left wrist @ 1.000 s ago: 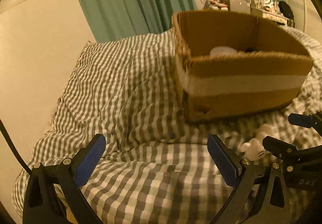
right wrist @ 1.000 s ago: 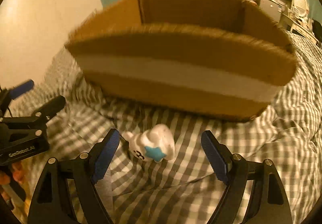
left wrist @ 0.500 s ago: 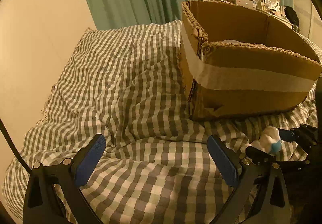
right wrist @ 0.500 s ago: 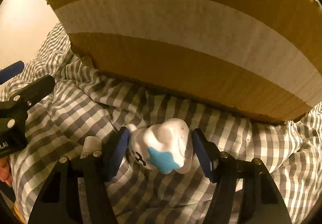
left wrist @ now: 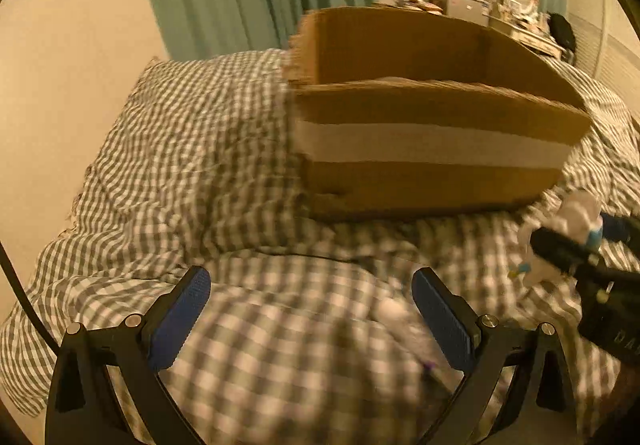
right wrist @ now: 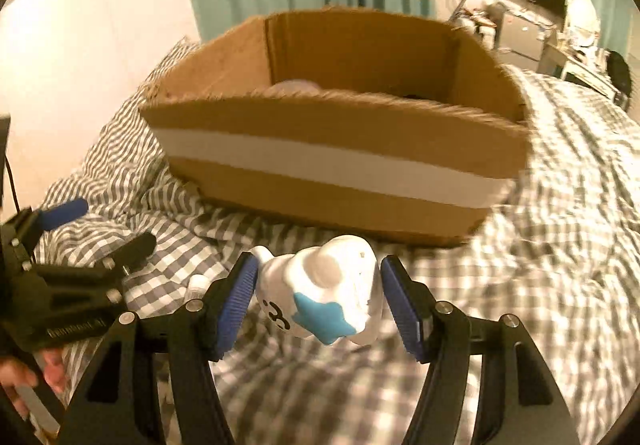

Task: Organize objects
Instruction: 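Grasp the white toy figure with the blue star with the right tool, then grasp the white toothpaste tube with the left tool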

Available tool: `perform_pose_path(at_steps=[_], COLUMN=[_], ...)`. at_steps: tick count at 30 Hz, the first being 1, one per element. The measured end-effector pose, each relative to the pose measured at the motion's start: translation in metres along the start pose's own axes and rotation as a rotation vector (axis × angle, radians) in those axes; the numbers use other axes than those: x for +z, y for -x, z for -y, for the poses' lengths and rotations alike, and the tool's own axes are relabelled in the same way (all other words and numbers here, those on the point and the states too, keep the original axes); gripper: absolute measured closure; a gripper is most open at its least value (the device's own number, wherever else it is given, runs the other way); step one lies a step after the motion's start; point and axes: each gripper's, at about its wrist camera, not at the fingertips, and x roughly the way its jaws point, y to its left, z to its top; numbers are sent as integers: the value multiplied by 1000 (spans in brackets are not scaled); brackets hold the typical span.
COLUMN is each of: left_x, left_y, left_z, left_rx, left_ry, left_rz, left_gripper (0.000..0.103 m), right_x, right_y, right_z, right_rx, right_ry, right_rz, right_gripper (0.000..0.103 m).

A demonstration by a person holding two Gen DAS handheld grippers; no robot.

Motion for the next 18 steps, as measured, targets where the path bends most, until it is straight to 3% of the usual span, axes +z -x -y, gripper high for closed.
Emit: perform_pose_path(at_steps=[10,15,18], left_x=[-15,-27,-31], left_y=[-12,-38,-46], left_z=[47,52,57], left_rx=[-56,-83,-78], left_ry=[-51,-50,-83], left_rz=[-51,-134,-147], left_gripper=[3,19,35], right_x=[-8,-4,-4], right_y=[40,42,39], right_z=[42,48,46], right_rx=[-67,-54,-50], right_ry=[-78,-99,-102], right_rz=[53,67,60], right_gripper=[39,39,39])
